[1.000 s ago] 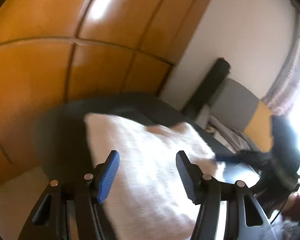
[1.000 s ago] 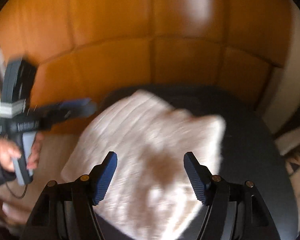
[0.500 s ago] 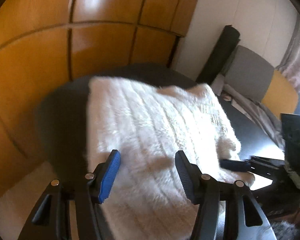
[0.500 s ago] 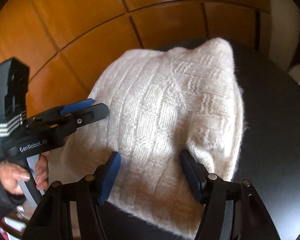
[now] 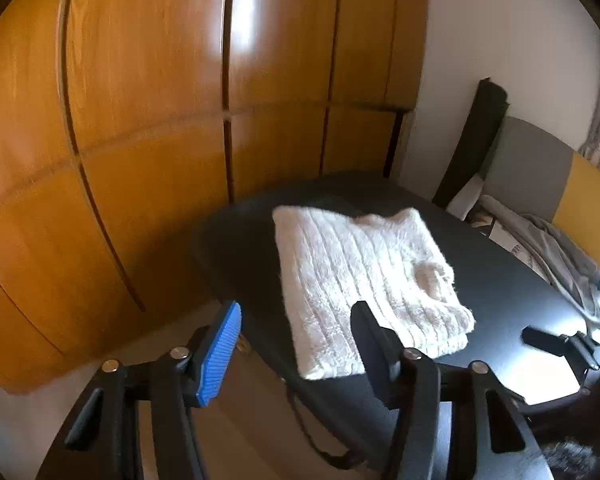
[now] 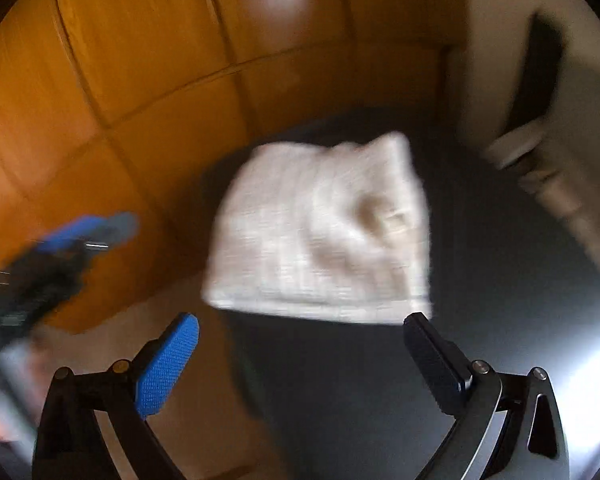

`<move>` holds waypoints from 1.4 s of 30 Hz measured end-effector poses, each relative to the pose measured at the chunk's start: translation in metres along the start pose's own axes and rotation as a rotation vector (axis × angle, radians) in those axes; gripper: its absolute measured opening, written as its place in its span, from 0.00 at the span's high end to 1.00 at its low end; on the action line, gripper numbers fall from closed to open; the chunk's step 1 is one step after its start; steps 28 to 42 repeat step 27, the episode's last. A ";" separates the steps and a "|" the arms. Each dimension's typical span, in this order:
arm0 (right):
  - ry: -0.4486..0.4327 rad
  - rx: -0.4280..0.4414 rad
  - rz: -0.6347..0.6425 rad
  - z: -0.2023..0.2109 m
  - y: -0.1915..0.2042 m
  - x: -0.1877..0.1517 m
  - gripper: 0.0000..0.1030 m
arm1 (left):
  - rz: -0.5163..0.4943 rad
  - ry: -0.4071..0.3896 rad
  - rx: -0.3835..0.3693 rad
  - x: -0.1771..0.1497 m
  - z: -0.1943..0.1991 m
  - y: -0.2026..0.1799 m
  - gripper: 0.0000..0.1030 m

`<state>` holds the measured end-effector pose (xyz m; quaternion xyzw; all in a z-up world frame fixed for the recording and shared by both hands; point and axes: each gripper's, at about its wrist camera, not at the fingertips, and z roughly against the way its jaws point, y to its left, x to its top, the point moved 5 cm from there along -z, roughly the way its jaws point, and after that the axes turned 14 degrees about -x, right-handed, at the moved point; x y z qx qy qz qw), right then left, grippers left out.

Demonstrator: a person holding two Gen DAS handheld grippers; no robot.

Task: Fold clothes

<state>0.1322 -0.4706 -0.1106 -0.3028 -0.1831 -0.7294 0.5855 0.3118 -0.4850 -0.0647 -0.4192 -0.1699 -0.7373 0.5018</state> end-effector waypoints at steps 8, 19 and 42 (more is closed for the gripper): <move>-0.212 -0.140 -0.050 0.095 -0.007 -0.010 0.00 | -0.053 -0.066 0.047 0.020 0.032 -0.014 0.55; -0.184 -0.162 -0.069 0.096 -0.010 -0.036 0.00 | -0.056 0.013 -0.068 -0.001 0.028 -0.051 0.61; -0.226 -0.164 -0.076 0.112 -0.016 -0.031 0.00 | -0.042 -0.031 -0.081 0.005 0.036 -0.050 0.68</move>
